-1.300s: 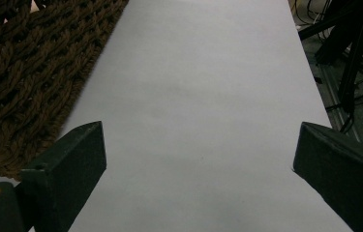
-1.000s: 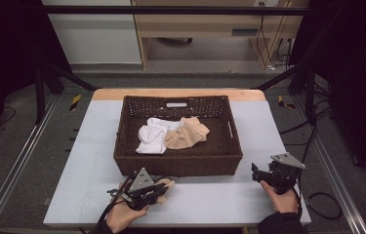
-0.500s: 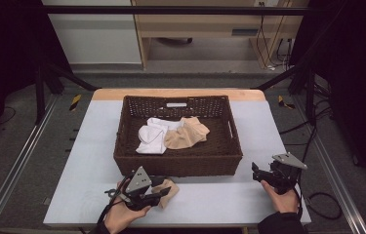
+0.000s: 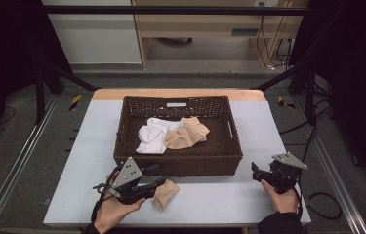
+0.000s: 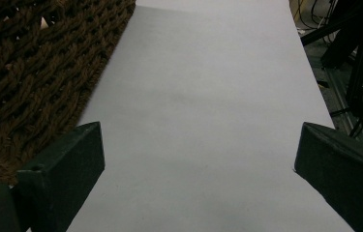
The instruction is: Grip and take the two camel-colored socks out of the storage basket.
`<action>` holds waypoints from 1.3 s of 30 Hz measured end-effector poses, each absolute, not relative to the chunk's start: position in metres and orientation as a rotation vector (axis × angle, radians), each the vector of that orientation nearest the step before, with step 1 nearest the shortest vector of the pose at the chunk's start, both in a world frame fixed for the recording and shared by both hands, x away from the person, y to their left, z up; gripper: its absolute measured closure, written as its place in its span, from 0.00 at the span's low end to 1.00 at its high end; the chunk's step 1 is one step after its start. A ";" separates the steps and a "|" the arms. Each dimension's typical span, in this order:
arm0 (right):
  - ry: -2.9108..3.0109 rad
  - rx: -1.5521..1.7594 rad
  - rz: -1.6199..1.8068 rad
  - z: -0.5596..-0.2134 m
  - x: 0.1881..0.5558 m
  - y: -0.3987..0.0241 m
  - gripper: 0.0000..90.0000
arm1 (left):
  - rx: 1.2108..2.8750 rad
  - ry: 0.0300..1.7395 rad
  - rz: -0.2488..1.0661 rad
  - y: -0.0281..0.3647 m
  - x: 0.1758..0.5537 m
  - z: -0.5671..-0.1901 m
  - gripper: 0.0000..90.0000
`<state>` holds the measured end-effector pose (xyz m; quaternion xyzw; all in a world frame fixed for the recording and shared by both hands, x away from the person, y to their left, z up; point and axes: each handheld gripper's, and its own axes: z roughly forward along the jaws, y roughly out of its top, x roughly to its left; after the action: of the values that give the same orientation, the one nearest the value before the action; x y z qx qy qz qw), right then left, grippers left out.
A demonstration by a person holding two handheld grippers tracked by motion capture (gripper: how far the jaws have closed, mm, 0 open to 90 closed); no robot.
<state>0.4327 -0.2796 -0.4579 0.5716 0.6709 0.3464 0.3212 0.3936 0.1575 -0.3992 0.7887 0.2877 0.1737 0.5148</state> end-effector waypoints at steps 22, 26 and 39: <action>1.760 1.496 0.912 -0.458 0.434 -0.280 0.05 | 1.790 0.758 0.503 0.138 0.457 -0.338 0.57; 1.752 1.501 0.921 -0.457 0.434 -0.280 0.05 | 1.780 0.754 0.517 0.125 0.469 -0.329 0.57; 1.741 1.502 0.922 -0.457 0.436 -0.281 0.04 | 1.803 0.742 0.581 0.079 0.510 -0.322 0.56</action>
<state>0.4361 -0.2810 -0.4570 0.5731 0.6643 0.3519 0.3262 0.5101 0.0788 -0.3218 0.7538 0.3101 0.2431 0.5258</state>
